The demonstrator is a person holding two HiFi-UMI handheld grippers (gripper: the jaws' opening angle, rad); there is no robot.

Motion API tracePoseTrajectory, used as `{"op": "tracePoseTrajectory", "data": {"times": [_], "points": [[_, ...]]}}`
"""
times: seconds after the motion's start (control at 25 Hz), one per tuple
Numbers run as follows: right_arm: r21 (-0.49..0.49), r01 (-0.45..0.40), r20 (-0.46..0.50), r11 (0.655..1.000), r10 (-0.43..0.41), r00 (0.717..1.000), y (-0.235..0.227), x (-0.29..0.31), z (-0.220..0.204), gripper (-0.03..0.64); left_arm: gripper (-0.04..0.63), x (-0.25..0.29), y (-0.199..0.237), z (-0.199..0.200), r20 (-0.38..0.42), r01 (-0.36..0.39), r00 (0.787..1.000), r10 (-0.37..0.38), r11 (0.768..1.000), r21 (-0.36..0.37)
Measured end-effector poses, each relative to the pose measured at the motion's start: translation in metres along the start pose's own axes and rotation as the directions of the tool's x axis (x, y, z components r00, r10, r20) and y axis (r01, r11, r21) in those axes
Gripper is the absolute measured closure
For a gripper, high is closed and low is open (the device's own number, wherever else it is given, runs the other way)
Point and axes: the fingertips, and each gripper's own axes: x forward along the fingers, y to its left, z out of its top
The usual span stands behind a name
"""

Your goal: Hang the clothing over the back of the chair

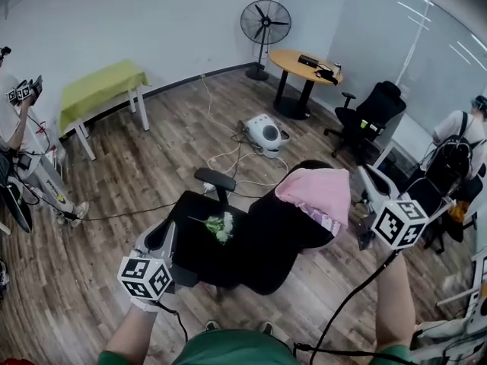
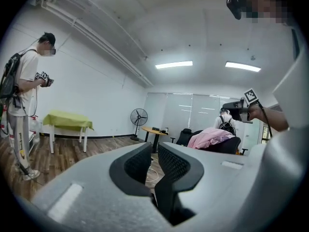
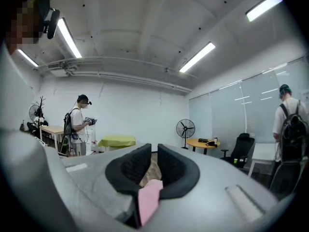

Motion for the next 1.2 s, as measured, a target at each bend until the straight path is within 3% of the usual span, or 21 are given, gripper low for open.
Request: {"op": "tracePoseTrajectory", "data": {"times": [0.32, 0.52, 0.84, 1.2], "points": [[0.022, 0.177, 0.122, 0.984, -0.179, 0.976, -0.024, -0.091, -0.032, 0.581, 0.541, 0.032, -0.059, 0.0, 0.001, 0.073, 0.997, -0.073, 0.997, -0.001], [0.049, 0.24, 0.153, 0.97, -0.245, 0.957, -0.037, -0.124, -0.045, 0.609, 0.541, 0.033, -0.086, 0.002, 0.004, 0.078, 0.997, -0.078, 0.997, 0.008], [0.054, 0.221, 0.269, 0.974, -0.227, 0.936, -0.054, -0.161, -0.036, 0.609, 0.541, 0.019, -0.117, 0.009, 0.033, 0.029, 0.999, -0.03, 0.999, 0.018], [0.049, 0.172, 0.305, 0.984, -0.179, 0.936, -0.069, -0.176, -0.032, 0.609, 0.541, 0.003, -0.142, -0.004, 0.011, -0.031, 0.999, 0.03, 0.999, 0.023]]}}
